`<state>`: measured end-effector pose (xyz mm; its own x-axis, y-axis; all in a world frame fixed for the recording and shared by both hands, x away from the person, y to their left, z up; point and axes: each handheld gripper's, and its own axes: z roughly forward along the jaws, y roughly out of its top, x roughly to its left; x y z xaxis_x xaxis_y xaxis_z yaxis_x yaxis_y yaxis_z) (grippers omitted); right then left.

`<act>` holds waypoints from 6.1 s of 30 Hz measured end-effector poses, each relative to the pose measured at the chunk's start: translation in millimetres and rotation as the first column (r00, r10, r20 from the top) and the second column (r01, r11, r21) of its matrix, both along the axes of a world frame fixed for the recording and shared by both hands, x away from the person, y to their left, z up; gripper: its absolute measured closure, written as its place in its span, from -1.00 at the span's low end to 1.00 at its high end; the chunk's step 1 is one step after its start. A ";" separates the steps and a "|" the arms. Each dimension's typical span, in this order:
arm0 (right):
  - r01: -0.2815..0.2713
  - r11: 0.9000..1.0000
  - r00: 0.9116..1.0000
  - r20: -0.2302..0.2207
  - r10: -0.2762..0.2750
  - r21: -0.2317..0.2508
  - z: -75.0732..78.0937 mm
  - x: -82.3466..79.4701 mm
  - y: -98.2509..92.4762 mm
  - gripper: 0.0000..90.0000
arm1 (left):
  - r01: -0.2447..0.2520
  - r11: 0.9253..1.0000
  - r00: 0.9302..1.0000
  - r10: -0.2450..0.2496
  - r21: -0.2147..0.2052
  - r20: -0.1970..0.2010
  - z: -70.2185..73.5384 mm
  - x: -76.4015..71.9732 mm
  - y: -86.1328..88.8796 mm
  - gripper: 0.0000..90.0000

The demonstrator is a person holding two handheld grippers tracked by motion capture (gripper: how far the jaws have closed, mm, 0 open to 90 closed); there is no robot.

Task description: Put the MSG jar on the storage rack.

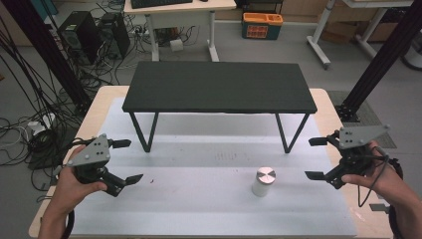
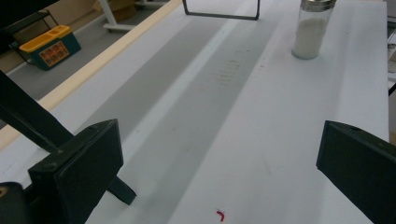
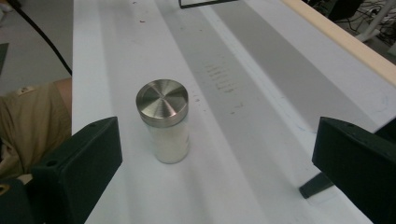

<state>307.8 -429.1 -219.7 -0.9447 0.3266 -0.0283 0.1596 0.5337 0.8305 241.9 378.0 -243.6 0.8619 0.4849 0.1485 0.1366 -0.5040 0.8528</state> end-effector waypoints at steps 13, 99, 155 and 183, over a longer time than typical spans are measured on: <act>-0.050 0.996 0.998 -0.031 0.053 0.069 -52.3 6.5 16.1 -0.97 | 0.012 1.000 1.000 -0.012 0.001 -0.007 -2.7 1.1 -3.7 -0.98; -0.214 0.972 0.965 0.177 0.194 0.101 154.0 101.9 127.3 -0.05 | 0.058 0.998 0.998 -0.058 -0.018 -0.018 -11.8 4.2 -13.9 -0.98; -0.032 0.999 0.999 -0.011 0.032 0.029 -4.6 -17.4 56.2 -0.89 | 0.087 0.996 0.996 -0.086 0.008 -0.010 -6.1 4.4 -30.3 -0.98; -0.071 0.997 0.997 -0.045 0.070 -0.014 -29.3 -14.5 69.2 -0.91 | 0.086 0.996 0.996 -0.086 0.008 -0.014 -5.2 4.7 -30.3 -0.98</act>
